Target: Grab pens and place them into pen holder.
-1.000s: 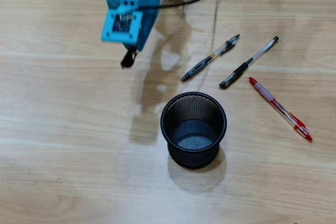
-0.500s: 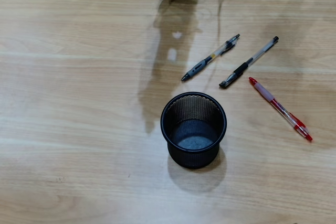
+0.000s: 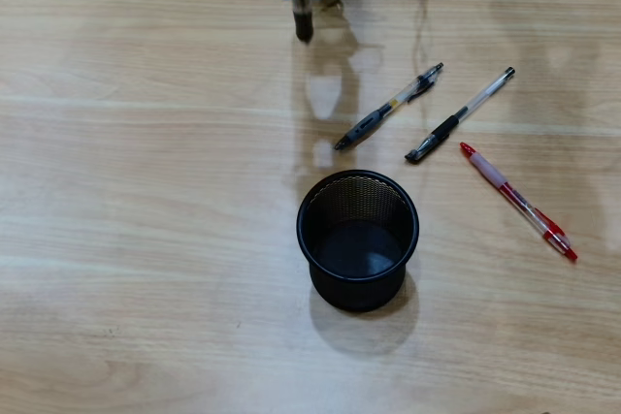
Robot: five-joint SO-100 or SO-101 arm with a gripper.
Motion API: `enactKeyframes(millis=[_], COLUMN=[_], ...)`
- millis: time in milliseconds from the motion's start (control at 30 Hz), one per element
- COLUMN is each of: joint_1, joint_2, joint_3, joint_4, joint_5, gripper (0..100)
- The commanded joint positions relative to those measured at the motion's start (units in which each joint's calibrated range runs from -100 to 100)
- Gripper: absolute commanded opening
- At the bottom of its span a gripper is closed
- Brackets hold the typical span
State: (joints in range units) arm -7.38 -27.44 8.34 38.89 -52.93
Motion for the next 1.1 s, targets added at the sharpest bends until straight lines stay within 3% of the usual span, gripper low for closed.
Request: enactKeyframes(millis=[0,300,833,1000,1067], joint_1=[-3.82,-6.01,-5.65,-5.74,-5.74], joint_2=[7.53,24.94,35.47,34.87,34.70], joint_3=[-3.27,-2.64,-2.55,-2.55,-2.55], joint_4=[-11.05,-32.55,-38.20,-37.38,-37.38], joint_5=[-0.74,-1.68,-1.68,-1.05,-1.05], gripper=[2,2,3,18,18])
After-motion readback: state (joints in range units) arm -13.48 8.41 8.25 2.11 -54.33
